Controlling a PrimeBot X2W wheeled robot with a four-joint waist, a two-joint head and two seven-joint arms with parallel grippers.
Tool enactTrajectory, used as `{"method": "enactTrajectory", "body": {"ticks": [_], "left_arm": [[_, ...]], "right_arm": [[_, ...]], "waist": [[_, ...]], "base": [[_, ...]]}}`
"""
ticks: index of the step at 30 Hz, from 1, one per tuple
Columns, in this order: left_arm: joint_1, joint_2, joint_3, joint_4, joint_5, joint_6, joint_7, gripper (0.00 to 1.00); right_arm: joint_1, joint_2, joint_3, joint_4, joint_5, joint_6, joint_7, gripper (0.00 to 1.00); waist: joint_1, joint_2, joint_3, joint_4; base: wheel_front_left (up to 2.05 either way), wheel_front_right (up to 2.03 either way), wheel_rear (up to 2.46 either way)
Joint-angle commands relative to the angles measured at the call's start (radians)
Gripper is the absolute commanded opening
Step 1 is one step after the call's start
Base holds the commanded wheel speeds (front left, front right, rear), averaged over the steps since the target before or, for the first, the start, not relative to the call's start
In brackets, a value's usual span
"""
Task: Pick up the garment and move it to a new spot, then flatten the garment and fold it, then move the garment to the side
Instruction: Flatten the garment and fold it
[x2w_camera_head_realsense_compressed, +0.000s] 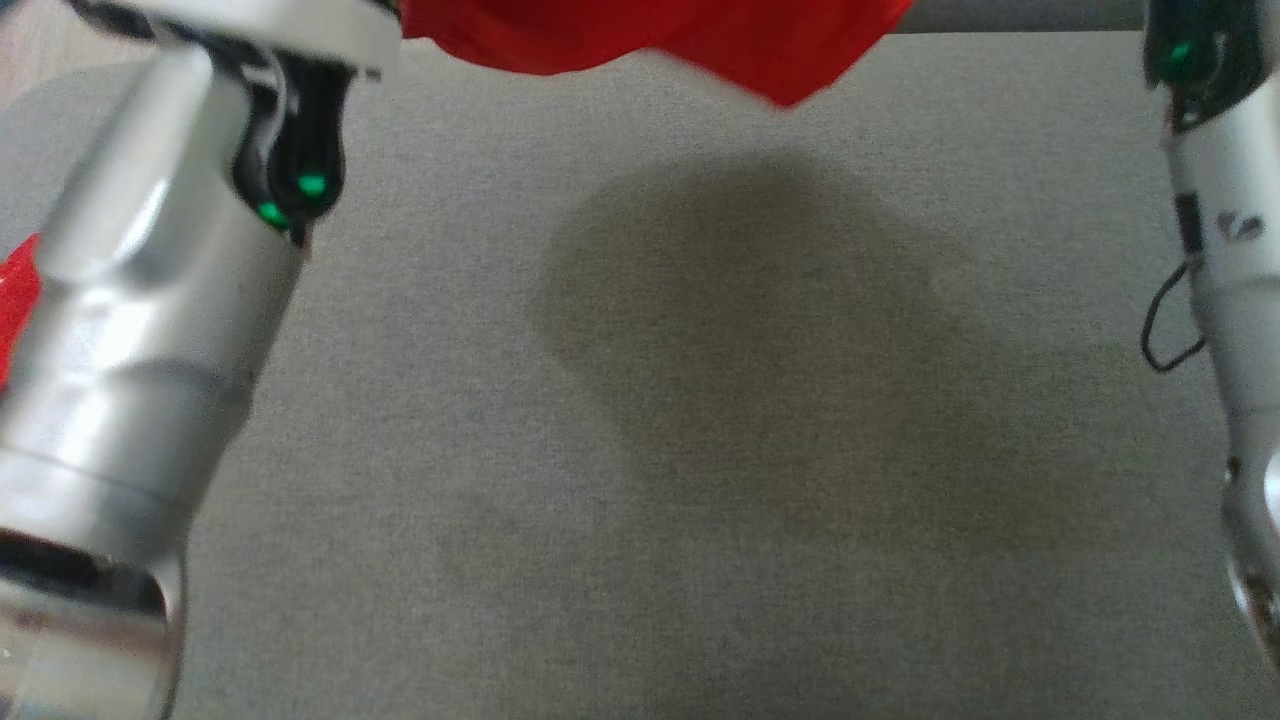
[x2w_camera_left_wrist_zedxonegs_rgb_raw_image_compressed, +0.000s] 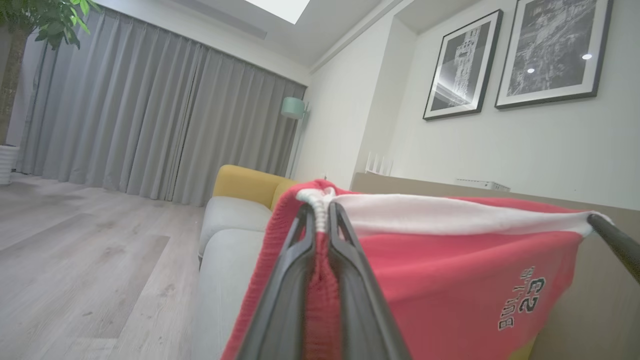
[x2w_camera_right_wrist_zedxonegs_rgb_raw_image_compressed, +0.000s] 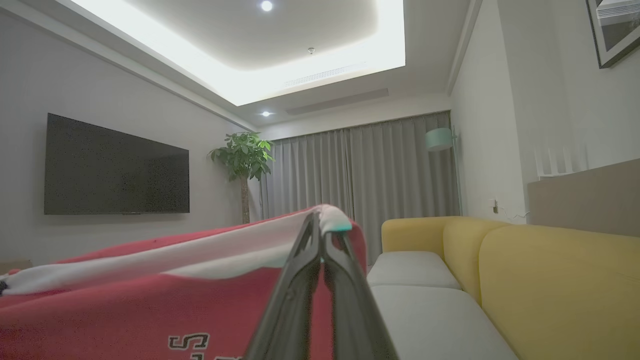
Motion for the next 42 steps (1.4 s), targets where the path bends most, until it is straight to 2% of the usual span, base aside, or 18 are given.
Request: {"method": "enactTrajectory", "body": {"ticks": [1, 5, 8, 13, 20, 26, 33, 38, 42], "left_arm": [[0.000, 0.031, 0.041, -0.012, 0.015, -0.009, -0.012, 0.00], [0.156, 0.006, 0.093, -0.047, 0.057, -0.029, -0.016, 0.00], [0.354, -0.042, 0.169, -0.092, 0.091, -0.034, -0.017, 0.00], [0.683, -0.097, 0.248, -0.171, 0.236, -0.038, -0.017, 0.00], [1.013, -0.152, 0.299, -0.280, 0.332, -0.038, -0.017, 0.00], [1.218, -0.175, 0.266, -0.366, 0.361, -0.039, -0.017, 0.00], [1.253, -0.183, 0.278, -0.417, 0.373, -0.039, -0.017, 0.00], [1.122, -0.195, 0.291, -0.413, 0.373, -0.039, -0.017, 0.00], [0.989, -0.207, 0.323, -0.371, 0.350, -0.039, -0.017, 0.00]], "right_arm": [[0.023, 0.012, -0.005, -0.045, 0.006, -0.001, -0.010, 0.00], [0.186, 0.006, 0.022, -0.111, 0.036, -0.001, -0.010, 0.00], [0.374, -0.005, 0.036, -0.170, 0.083, -0.001, -0.010, 0.00], [0.708, -0.012, 0.032, -0.261, 0.155, -0.001, -0.011, 0.00], [1.054, -0.012, 0.013, -0.361, 0.194, -0.001, -0.011, 0.00], [1.239, -0.039, -0.017, -0.464, 0.211, -0.001, -0.011, 0.00], [1.262, -0.045, -0.072, -0.543, 0.214, -0.001, 0.000, 0.00], [1.095, -0.031, -0.055, -0.533, 0.203, -0.001, 0.055, 0.00], [0.895, -0.020, -0.007, -0.467, 0.189, -0.001, 0.102, 0.00]], "waist": [[-0.0005, 0.0000, 0.001, -0.005], [-0.0005, 0.0000, -0.009, -0.011], [-0.0005, 0.0000, -0.028, -0.013], [-0.0005, 0.0000, -0.058, -0.032], [-0.0005, 0.0000, -0.100, -0.064], [-0.0005, 0.0000, -0.130, -0.071], [-0.0005, 0.0000, -0.122, -0.048], [-0.0005, 0.0000, -0.059, -0.015], [-0.0005, 0.0000, -0.001, 0.015]], "base": [[0.00, 0.00, 0.00], [0.00, 0.00, 0.00], [0.00, 0.00, 0.00], [0.00, 0.00, 0.00], [0.00, 0.00, 0.00], [0.00, 0.00, 0.00], [0.00, 0.00, 0.00], [0.00, 0.00, 0.00], [0.00, 0.00, 0.00]]}}
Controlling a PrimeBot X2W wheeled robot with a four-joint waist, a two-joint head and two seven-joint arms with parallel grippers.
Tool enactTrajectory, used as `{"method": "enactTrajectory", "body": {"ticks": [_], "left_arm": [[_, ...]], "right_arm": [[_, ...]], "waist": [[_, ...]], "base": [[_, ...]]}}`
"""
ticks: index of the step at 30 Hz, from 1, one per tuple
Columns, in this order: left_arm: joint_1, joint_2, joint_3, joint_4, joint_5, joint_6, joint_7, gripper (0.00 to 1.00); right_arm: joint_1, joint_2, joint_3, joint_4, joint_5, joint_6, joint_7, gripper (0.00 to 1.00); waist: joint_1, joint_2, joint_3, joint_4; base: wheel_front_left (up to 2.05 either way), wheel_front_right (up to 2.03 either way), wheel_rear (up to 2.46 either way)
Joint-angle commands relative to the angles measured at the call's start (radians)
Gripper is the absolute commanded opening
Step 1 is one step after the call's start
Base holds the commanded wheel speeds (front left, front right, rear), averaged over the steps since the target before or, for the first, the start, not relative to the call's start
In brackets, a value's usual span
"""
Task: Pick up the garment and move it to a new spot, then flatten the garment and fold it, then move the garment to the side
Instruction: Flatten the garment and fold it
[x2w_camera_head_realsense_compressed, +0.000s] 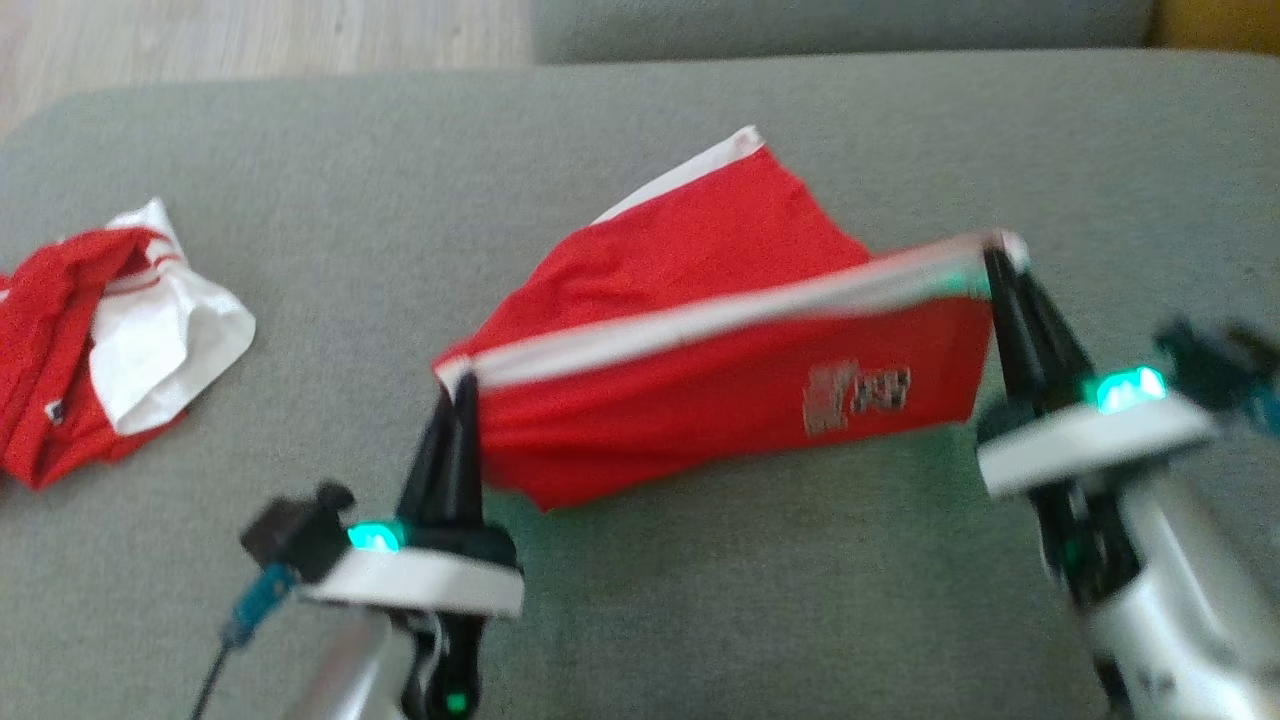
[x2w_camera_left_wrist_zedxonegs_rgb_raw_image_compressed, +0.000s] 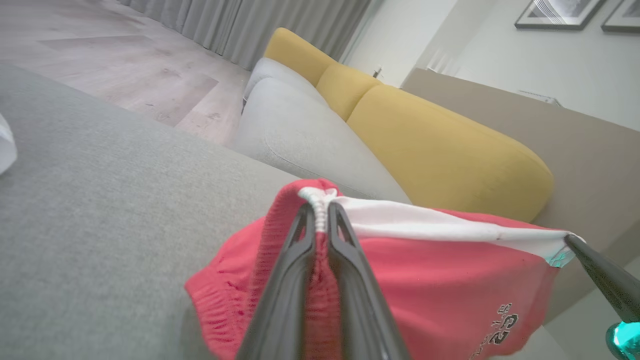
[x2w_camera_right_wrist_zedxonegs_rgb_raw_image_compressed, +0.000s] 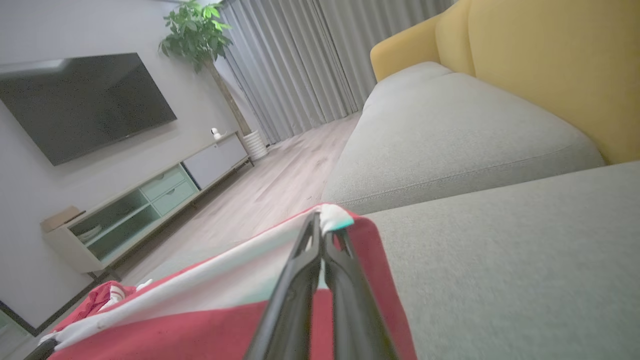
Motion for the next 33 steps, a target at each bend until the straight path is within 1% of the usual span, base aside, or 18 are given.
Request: {"method": "enactTrajectory", "body": {"ticks": [1, 2, 4, 8, 13, 16, 19, 20, 21, 22, 23, 24, 27, 30, 31, 33], "left_arm": [[-0.064, -0.005, 0.054, 0.002, -0.031, 0.002, -0.005, 0.00], [-0.121, -0.008, 0.068, 0.031, -0.066, 0.002, -0.005, 0.00], [-0.171, -0.009, 0.065, 0.061, -0.121, 0.002, -0.005, 0.00], [-0.276, -0.010, 0.023, 0.117, -0.177, 0.002, -0.005, 0.00], [-0.400, -0.010, -0.063, 0.202, -0.218, 0.002, -0.005, 0.00], [-0.452, -0.010, -0.089, 0.230, -0.242, 0.002, -0.005, 0.00], [-0.479, -0.010, -0.090, 0.246, -0.256, 0.009, -0.005, 0.00], [-0.481, -0.010, -0.091, 0.252, -0.258, 0.011, -0.005, 0.00], [-0.482, -0.010, -0.093, 0.260, -0.259, 0.014, -0.005, 0.00], [-0.480, -0.010, -0.094, 0.265, -0.261, 0.018, -0.005, 0.00], [-0.477, -0.010, -0.095, 0.270, -0.261, 0.022, -0.005, 0.45], [-0.472, -0.010, -0.096, 0.276, -0.262, 0.026, -0.005, 1.00], [-0.451, -0.010, -0.075, 0.282, -0.261, 0.048, -0.005, 1.00], [-0.413, -0.010, -0.034, 0.282, -0.230, 0.073, -0.005, 1.00], [-0.413, -0.010, -0.034, 0.282, -0.230, 0.073, -0.005, 1.00], [-0.381, -0.010, -0.004, 0.272, -0.196, 0.090, -0.005, 1.00]], "right_arm": [[-0.102, -0.004, 0.034, 0.010, -0.015, -0.001, 0.025, 0.00], [-0.212, 0.007, 0.066, 0.069, -0.033, -0.001, 0.062, 0.00], [-0.319, 0.019, 0.092, 0.137, -0.070, -0.001, 0.094, 0.00], [-0.500, 0.061, 0.089, 0.289, -0.132, -0.001, 0.127, 0.00], [-0.661, 0.089, 0.073, 0.474, -0.204, -0.001, 0.117, 0.00], [-0.729, 0.101, 0.077, 0.560, -0.236, -0.001, 0.095, 0.00], [-0.778, 0.113, 0.094, 0.631, -0.258, -0.001, 0.065, 0.00], [-0.790, 0.116, 0.096, 0.655, -0.266, -0.001, 0.052, 0.38], [-0.800, 0.119, 0.098, 0.678, -0.270, -0.001, 0.040, 0.99], [-0.808, 0.122, 0.098, 0.702, -0.274, -0.001, 0.030, 1.00], [-0.813, 0.125, 0.097, 0.723, -0.276, -0.001, 0.020, 1.00], [-0.817, 0.130, 0.099, 0.739, -0.275, -0.001, 0.008, 1.00], [-0.814, 0.132, 0.116, 0.777, -0.272, -0.001, -0.024, 1.00], [-0.797, 0.118, 0.142, 0.812, -0.281, -0.001, -0.043, 1.00], [-0.797, 0.118, 0.142, 0.812, -0.281, -0.001, -0.043, 1.00], [-0.783, 0.103, 0.158, 0.837, -0.294, -0.001, -0.047, 1.00]], "waist": [[-0.0004, 0.0000, 0.052, 0.036], [-0.0004, 0.0000, 0.079, 0.049], [-0.0004, 0.0000, 0.106, 0.064], [-0.0004, 0.0000, 0.161, 0.103], [-0.0004, 0.0000, 0.218, 0.140], [-0.0004, 0.0000, 0.242, 0.153], [-0.0004, 0.0000, 0.255, 0.158], [-0.0004, 0.0000, 0.257, 0.159], [-0.0004, 0.0000, 0.259, 0.159], [-0.0004, 0.0000, 0.260, 0.159], [-0.0004, 0.0000, 0.260, 0.159], [-0.0004, 0.0000, 0.259, 0.159], [-0.0004, 0.0000, 0.250, 0.155], [-0.0004, 0.0000, 0.232, 0.150], [-0.0004, 0.0000, 0.232, 0.150], [-0.0004, 0.0000, 0.221, 0.146]], "base": [[0.00, 0.00, 0.00], [0.00, 0.00, 0.00], [0.00, 0.00, 0.00], [0.00, 0.00, 0.00], [0.00, 0.00, 0.00], [0.00, 0.00, 0.00], [0.00, 0.00, 0.00], [0.00, 0.00, 0.00], [0.00, 0.00, 0.00], [0.00, 0.00, 0.00], [0.00, 0.00, 0.00], [0.00, 0.00, 0.00], [0.00, 0.00, 0.00], [0.00, 0.00, 0.00], [0.00, 0.00, 0.00], [0.00, 0.00, 0.00]]}}
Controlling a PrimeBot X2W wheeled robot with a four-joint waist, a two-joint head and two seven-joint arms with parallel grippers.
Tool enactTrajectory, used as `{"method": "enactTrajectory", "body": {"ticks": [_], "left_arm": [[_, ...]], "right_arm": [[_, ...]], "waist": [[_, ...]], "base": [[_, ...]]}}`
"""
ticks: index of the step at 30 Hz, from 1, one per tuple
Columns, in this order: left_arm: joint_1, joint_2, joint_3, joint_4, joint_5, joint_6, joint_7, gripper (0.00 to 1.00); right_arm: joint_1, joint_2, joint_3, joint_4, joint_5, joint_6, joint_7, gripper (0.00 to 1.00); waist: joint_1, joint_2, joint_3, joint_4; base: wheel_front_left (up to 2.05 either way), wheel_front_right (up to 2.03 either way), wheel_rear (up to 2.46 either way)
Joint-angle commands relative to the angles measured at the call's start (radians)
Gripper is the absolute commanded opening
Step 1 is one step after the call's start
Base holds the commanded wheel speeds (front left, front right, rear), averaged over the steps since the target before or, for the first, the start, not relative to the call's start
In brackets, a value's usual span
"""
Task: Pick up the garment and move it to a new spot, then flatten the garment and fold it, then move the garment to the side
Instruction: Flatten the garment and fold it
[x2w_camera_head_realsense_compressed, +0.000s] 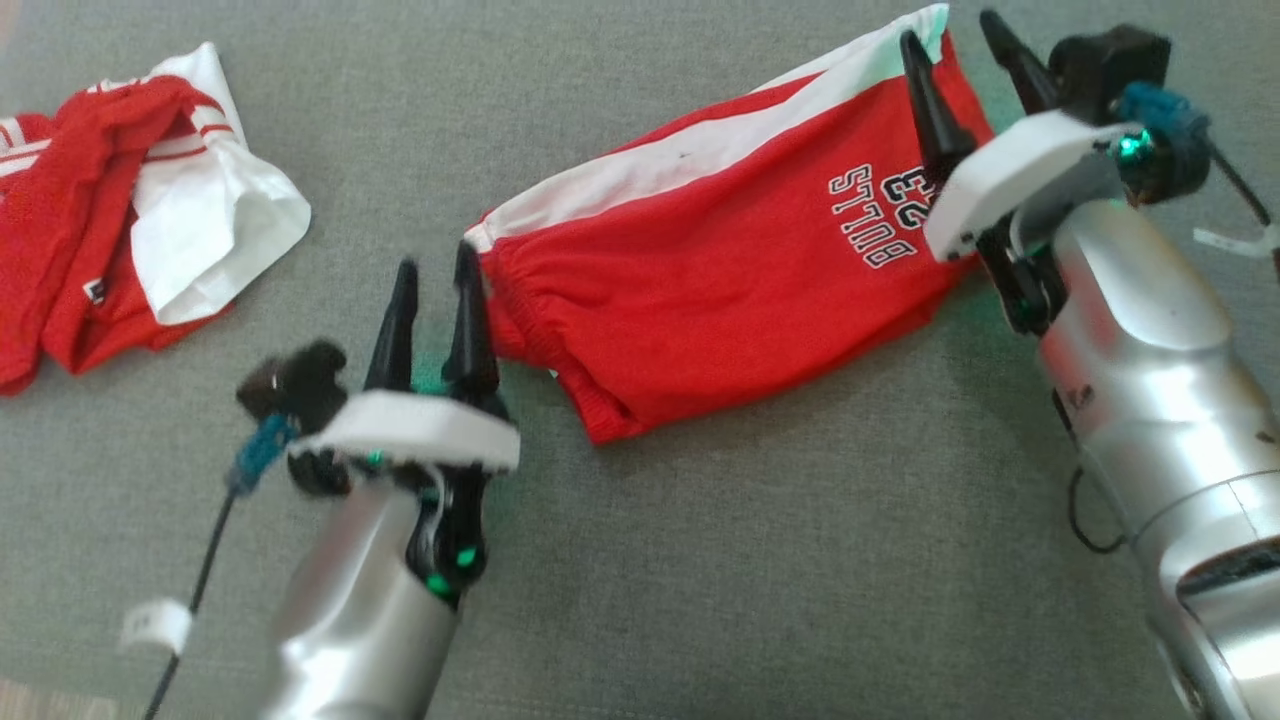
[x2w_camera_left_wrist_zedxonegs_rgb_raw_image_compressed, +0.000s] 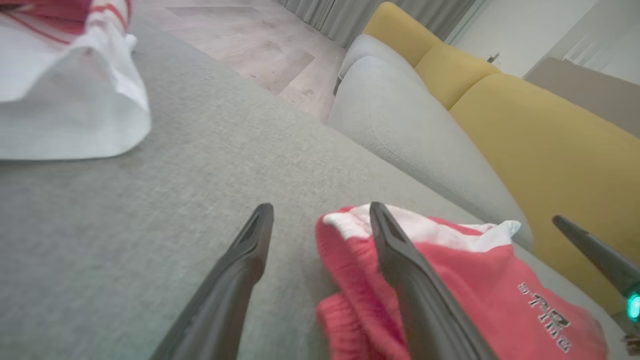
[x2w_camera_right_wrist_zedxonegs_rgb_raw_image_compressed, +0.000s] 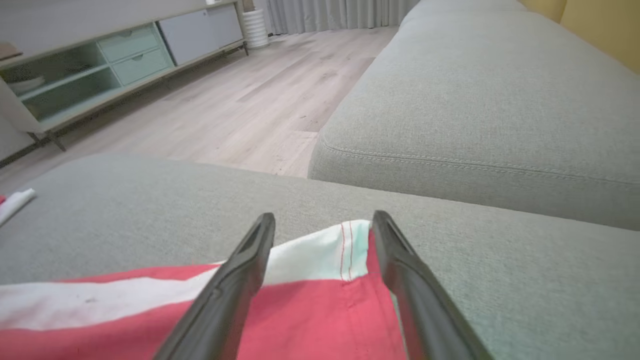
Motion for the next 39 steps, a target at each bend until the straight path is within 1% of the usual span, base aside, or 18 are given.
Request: {"method": "enactTrajectory", "body": {"ticks": [1, 4, 7, 12, 13, 14, 17, 22, 24, 26, 29, 34, 39], "left_arm": [[0.015, 0.014, 0.036, -0.028, 0.018, 0.005, -0.005, 1.00], [0.069, 0.014, 0.064, -0.044, 0.069, 0.018, -0.005, 1.00], [0.117, 0.014, 0.081, -0.064, 0.122, 0.030, -0.005, 1.00], [0.172, 0.014, 0.096, -0.085, 0.199, 0.037, -0.005, 1.00], [0.180, 0.014, 0.099, -0.088, 0.210, 0.040, -0.005, 1.00], [0.187, 0.014, 0.102, -0.091, 0.223, 0.042, -0.005, 1.00], [0.209, 0.014, 0.111, -0.095, 0.249, 0.048, -0.005, 1.00], [0.261, 0.014, 0.133, -0.088, 0.318, 0.051, -0.005, 1.00], [0.289, 0.015, 0.142, -0.088, 0.372, 0.055, -0.005, 1.00], [0.314, 0.028, 0.130, -0.092, 0.463, 0.053, -0.005, 1.00], [0.367, 0.027, 0.148, -0.092, 0.515, 0.053, -0.005, 1.00], [0.441, 0.025, 0.186, -0.100, 0.558, 0.049, -0.005, 1.00], [0.474, 0.019, 0.198, -0.107, 0.574, 0.038, -0.005, 1.00]], "right_arm": [[0.015, 0.002, 0.015, -0.015, -0.010, -0.001, -0.010, 1.00], [0.042, -0.013, 0.014, 0.036, -0.026, -0.001, -0.002, 1.00], [0.075, -0.014, 0.017, 0.095, -0.042, -0.001, 0.035, 1.00], [0.129, 0.012, 0.024, 0.175, -0.022, -0.001, 0.135, 1.00], [0.140, 0.018, 0.026, 0.180, -0.010, -0.001, 0.153, 0.38], [0.153, 0.025, 0.028, 0.182, 0.005, -0.001, 0.166, 0.00], [0.190, 0.033, 0.037, 0.166, 0.046, -0.001, 0.168, 0.00], [0.269, 0.019, -0.006, 0.135, 0.133, -0.001, 0.065, 0.00], [0.312, 0.014, -0.024, 0.127, 0.166, -0.001, 0.026, 0.00], [0.358, 0.010, -0.037, 0.117, 0.198, -0.001, 0.001, 0.00], [0.427, -0.007, -0.039, 0.093, 0.233, -0.001, -0.018, 0.00], [0.508, -0.036, -0.063, 0.056, 0.302, -0.001, -0.029, 0.00], [0.539, -0.051, -0.066, 0.025, 0.327, -0.001, -0.034, 0.00]], "waist": [[0.0001, 0.0000, -0.009, -0.004], [0.0001, 0.0000, -0.027, -0.005], [0.0001, 0.0000, -0.042, 0.000], [0.0001, 0.0000, -0.063, 0.013], [0.0001, 0.0000, -0.068, 0.014], [0.0001, 0.0000, -0.075, 0.015], [0.0001, 0.0000, -0.102, 0.011], [0.0001, 0.0000, -0.182, -0.018], [0.0001, 0.0000, -0.224, -0.036], [0.0001, 0.0000, -0.261, -0.053], [0.0001, 0.0000, -0.310, -0.075], [0.0001, 0.0000, -0.354, -0.104], [0.0001, 0.0000, -0.357, -0.109]], "base": [[0.00, 0.00, 0.00], [0.00, 0.00, 0.00], [0.00, 0.00, 0.00], [0.00, 0.00, 0.00], [0.00, 0.00, 0.00], [0.00, 0.00, 0.00], [0.00, 0.00, 0.00], [0.00, 0.00, 0.00], [0.00, 0.00, 0.00], [0.00, 0.00, 0.00], [0.00, 0.00, 0.00], [0.00, 0.00, 0.00], [0.00, 0.00, 0.00]]}}
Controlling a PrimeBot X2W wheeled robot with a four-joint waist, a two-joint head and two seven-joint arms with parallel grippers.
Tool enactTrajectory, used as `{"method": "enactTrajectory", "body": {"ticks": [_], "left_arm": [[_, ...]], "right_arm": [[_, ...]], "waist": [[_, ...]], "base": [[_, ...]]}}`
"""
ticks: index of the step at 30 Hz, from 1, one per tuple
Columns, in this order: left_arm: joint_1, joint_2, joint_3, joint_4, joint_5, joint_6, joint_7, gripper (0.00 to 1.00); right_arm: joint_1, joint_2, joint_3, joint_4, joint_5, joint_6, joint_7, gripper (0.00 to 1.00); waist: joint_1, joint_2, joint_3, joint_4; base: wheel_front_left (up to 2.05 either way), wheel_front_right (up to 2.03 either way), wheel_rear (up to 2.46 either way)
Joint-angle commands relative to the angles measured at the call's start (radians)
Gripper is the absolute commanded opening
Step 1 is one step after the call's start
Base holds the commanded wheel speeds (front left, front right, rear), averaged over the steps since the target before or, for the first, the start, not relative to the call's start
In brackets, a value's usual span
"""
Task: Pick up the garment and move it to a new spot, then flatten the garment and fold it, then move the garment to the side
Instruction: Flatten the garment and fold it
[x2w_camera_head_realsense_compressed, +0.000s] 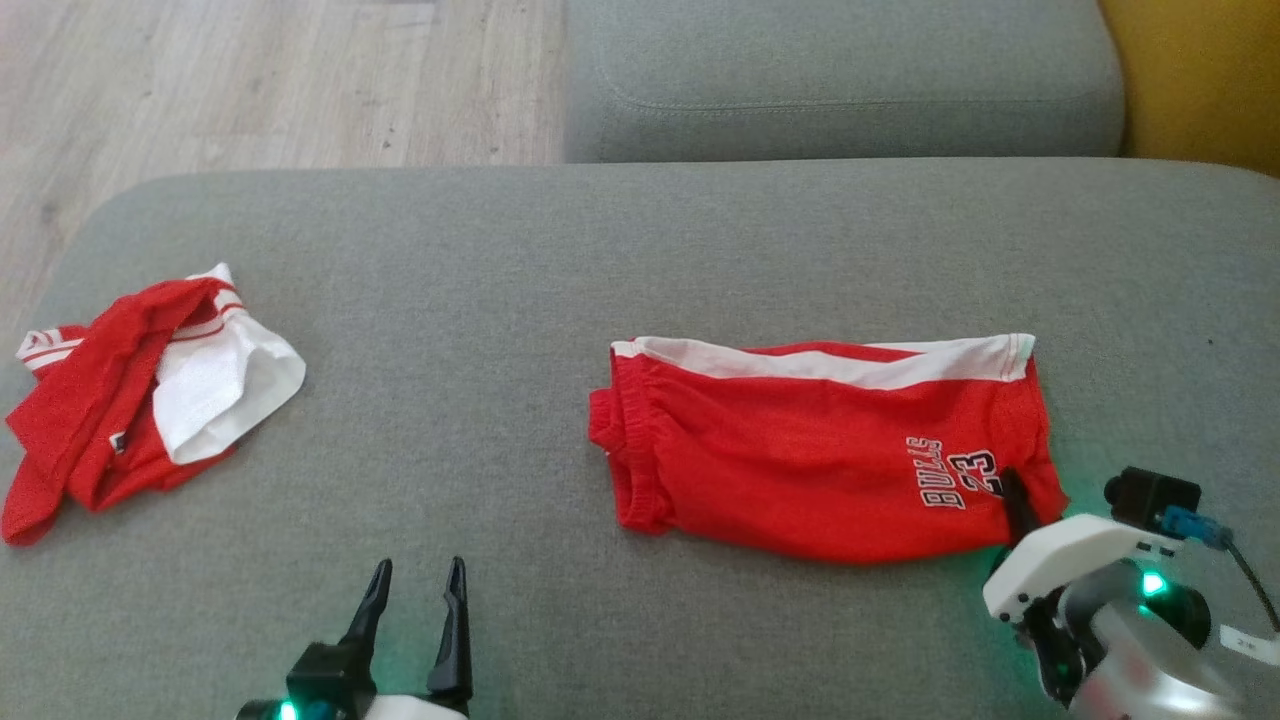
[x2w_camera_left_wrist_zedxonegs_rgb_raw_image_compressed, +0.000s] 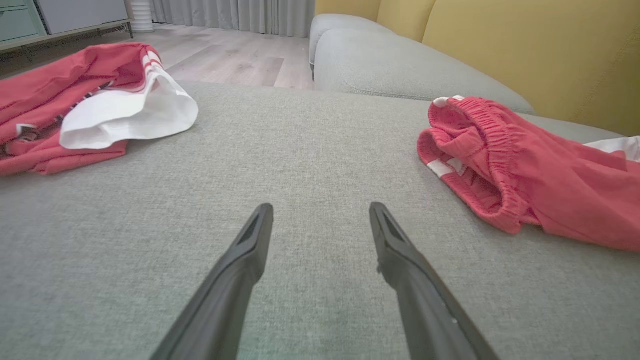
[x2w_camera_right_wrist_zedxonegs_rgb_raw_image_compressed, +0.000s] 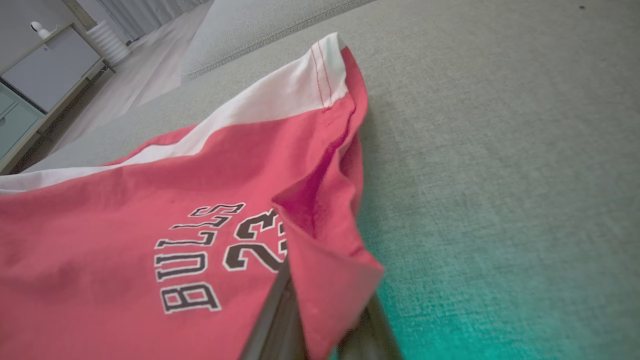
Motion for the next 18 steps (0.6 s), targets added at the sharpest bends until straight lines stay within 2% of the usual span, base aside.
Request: {"method": "enactTrajectory", "body": {"ticks": [1, 6, 10, 15, 18], "left_arm": [[-0.028, 0.003, 0.037, -0.035, 0.011, -0.004, -0.005, 1.00], [-0.033, 0.000, 0.032, -0.030, 0.012, -0.016, -0.005, 1.00], [-0.037, -0.001, 0.025, -0.022, 0.003, -0.021, -0.005, 1.00], [-0.038, -0.001, 0.018, -0.011, -0.009, -0.018, -0.005, 1.00], [-0.037, -0.001, 0.017, -0.004, -0.011, -0.017, -0.005, 1.00]], "right_arm": [[-0.020, -0.011, 0.015, -0.035, 0.005, -0.001, -0.017, 0.00], [-0.056, -0.005, 0.034, -0.106, -0.016, -0.001, -0.034, 0.00], [-0.098, 0.038, 0.087, -0.215, -0.042, -0.001, -0.042, 0.00], [-0.114, 0.102, 0.219, -0.341, -0.058, -0.001, -0.018, 0.00], [-0.104, 0.122, 0.294, -0.352, -0.069, -0.001, 0.018, 0.00]], "waist": [[0.0002, -0.0001, 0.000, -0.002], [0.0002, -0.0001, 0.009, 0.011], [0.0002, -0.0001, 0.010, 0.036], [0.0002, -0.0001, 0.006, 0.084], [0.0002, -0.0001, 0.007, 0.114]], "base": [[0.00, 0.00, 0.00], [0.00, 0.00, 0.00], [0.00, 0.00, 0.00], [0.00, 0.00, 0.00], [0.00, 0.00, 0.00]]}}
